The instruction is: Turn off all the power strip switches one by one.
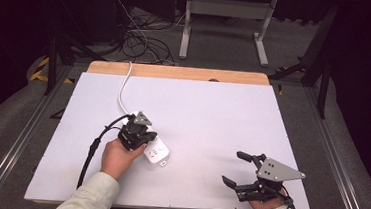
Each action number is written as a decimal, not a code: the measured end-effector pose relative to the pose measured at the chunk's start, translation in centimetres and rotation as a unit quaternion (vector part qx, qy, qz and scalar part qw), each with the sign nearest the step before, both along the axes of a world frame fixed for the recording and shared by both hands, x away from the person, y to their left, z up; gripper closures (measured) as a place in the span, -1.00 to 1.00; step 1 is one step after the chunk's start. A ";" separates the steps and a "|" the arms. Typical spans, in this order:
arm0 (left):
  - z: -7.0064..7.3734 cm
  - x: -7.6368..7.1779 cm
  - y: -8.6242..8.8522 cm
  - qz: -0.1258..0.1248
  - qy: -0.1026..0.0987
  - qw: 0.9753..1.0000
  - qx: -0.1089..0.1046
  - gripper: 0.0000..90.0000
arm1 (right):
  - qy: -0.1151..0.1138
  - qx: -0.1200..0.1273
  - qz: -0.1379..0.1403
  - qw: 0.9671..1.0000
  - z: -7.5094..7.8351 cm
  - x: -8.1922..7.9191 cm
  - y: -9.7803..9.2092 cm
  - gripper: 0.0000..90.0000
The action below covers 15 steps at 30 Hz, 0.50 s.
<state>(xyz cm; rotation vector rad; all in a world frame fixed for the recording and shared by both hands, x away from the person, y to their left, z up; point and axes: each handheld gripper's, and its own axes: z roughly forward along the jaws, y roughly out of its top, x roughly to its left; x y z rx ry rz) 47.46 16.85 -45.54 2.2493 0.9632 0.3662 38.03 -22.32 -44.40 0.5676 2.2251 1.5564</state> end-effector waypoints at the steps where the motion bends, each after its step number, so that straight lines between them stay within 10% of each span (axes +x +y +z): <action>1: 0.0 -0.1 -0.2 -0.001 -0.004 1.000 0.003 1.00 | 0.000 0.000 0.000 1.000 0.0 0.0 0.0 -0.70; 12: -0.1 0.0 0.0 0.005 0.004 1.000 -0.008 1.00 | 0.002 -0.002 0.001 1.000 0.0 0.0 0.1 -0.70; 15: 0.1 -0.3 -0.5 0.006 -0.007 1.000 0.018 1.00 | 0.000 -0.001 0.000 1.000 0.0 0.0 0.1 -0.70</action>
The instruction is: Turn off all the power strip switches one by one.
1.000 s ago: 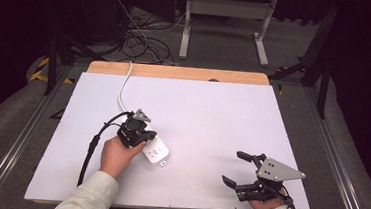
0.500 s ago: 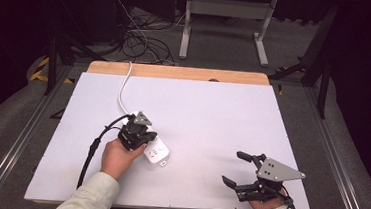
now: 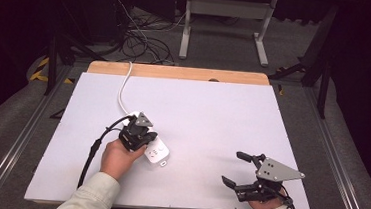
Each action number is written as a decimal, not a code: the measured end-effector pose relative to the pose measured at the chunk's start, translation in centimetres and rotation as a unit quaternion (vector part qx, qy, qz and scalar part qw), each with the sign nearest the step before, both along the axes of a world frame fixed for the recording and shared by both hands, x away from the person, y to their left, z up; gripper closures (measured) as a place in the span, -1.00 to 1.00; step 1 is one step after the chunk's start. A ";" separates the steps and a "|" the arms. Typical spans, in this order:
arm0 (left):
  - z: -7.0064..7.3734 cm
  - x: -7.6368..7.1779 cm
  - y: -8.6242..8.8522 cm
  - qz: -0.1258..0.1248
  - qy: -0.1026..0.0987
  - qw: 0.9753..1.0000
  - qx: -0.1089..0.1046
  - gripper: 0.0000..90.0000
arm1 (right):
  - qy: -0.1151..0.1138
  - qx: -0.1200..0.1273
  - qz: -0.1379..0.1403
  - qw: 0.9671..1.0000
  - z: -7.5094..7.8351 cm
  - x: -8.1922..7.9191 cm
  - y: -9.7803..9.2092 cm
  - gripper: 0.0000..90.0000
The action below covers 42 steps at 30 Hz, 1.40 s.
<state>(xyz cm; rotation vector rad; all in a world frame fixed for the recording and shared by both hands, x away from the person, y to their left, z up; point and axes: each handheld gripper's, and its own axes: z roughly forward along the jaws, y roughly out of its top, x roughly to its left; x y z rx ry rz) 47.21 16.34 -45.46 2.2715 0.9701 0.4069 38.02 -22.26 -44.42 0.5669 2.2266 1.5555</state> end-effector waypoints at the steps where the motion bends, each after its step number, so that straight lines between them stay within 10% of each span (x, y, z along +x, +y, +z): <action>1: 0.0 0.0 -0.1 -0.003 0.000 1.000 0.003 1.00 | 0.000 0.000 0.000 1.000 0.0 0.0 0.0 -0.70; 16: 0.4 -0.5 -0.7 0.005 -0.022 1.000 0.020 1.00 | 0.000 0.001 -0.002 1.000 0.0 0.0 -0.1 -0.70; 20: 3.1 -0.7 0.3 -0.006 -0.022 0.997 -0.067 1.00 | 0.001 0.002 -0.003 1.000 0.0 0.1 -0.2 -0.70; 42: 3.7 0.6 2.0 0.010 -0.024 0.998 -0.058 1.00 | 0.004 -0.001 -0.004 1.000 -0.1 0.2 -0.1 -0.70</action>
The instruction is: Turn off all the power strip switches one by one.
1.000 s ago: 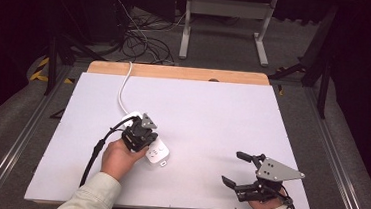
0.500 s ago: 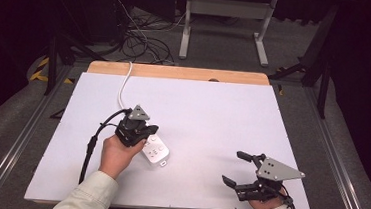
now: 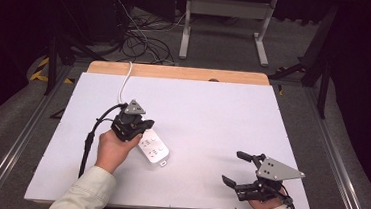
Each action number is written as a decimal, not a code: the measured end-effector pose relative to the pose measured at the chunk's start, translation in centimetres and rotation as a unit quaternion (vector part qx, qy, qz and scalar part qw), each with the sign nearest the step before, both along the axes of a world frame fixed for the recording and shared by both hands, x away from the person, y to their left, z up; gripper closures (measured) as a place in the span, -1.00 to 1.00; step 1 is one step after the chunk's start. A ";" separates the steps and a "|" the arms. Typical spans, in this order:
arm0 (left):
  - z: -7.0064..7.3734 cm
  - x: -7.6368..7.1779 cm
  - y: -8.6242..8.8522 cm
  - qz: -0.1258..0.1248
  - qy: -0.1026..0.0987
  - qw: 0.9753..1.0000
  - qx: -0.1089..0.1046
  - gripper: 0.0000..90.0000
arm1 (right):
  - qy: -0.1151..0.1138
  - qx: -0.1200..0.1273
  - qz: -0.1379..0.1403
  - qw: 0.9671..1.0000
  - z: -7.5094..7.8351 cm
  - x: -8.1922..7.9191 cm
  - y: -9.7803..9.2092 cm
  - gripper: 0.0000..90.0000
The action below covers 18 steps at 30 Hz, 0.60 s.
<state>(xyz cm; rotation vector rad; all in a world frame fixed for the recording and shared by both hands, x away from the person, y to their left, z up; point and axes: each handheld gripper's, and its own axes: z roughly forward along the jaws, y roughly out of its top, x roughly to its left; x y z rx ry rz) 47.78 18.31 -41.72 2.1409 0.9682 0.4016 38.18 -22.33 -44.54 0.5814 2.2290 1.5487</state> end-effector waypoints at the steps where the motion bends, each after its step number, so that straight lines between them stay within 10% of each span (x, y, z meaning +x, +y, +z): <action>1: -0.2 0.3 0.2 0.005 0.003 1.000 0.004 1.00 | 0.001 0.000 0.000 1.000 0.0 0.0 0.0 -0.70; 18: -2.7 2.9 1.3 0.021 0.046 0.998 0.033 1.00 | 0.000 -0.001 0.000 1.000 0.0 0.1 0.0 -0.70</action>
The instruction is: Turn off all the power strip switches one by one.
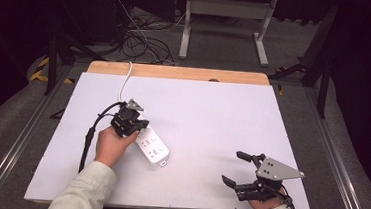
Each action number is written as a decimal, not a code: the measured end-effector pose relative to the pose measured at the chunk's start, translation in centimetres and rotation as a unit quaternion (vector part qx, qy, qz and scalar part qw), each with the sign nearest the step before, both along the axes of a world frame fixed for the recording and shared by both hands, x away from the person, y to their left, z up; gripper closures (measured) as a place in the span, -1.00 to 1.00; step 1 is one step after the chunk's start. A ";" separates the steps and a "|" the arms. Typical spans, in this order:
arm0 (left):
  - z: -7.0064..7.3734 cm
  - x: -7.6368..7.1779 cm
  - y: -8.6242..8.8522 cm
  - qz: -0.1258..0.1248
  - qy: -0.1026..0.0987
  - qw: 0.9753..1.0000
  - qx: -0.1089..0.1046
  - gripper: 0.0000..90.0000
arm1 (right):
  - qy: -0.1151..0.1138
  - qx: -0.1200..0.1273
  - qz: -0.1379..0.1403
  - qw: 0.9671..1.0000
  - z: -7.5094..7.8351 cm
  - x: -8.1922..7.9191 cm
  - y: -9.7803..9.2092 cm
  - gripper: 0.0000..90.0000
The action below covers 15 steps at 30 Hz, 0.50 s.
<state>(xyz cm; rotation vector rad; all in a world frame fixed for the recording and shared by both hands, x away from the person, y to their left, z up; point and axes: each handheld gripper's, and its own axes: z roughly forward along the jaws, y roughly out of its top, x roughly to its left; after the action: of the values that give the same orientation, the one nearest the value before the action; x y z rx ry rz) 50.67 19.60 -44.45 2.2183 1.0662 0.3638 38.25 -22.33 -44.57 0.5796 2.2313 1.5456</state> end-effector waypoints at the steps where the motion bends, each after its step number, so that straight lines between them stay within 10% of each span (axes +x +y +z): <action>1: -0.1 0.0 -0.1 0.003 0.002 1.000 0.003 1.00 | 0.000 0.000 0.000 1.000 0.0 0.0 0.0 -0.70; 15: -0.9 0.1 0.2 -0.015 0.004 1.000 -0.006 1.00 | 0.001 -0.001 -0.001 1.000 0.0 0.0 0.0 -0.70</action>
<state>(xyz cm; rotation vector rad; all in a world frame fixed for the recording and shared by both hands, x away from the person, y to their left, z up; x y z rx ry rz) 50.74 19.79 -45.35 2.2238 1.0359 0.3346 38.23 -22.35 -44.57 0.5840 2.2328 1.5421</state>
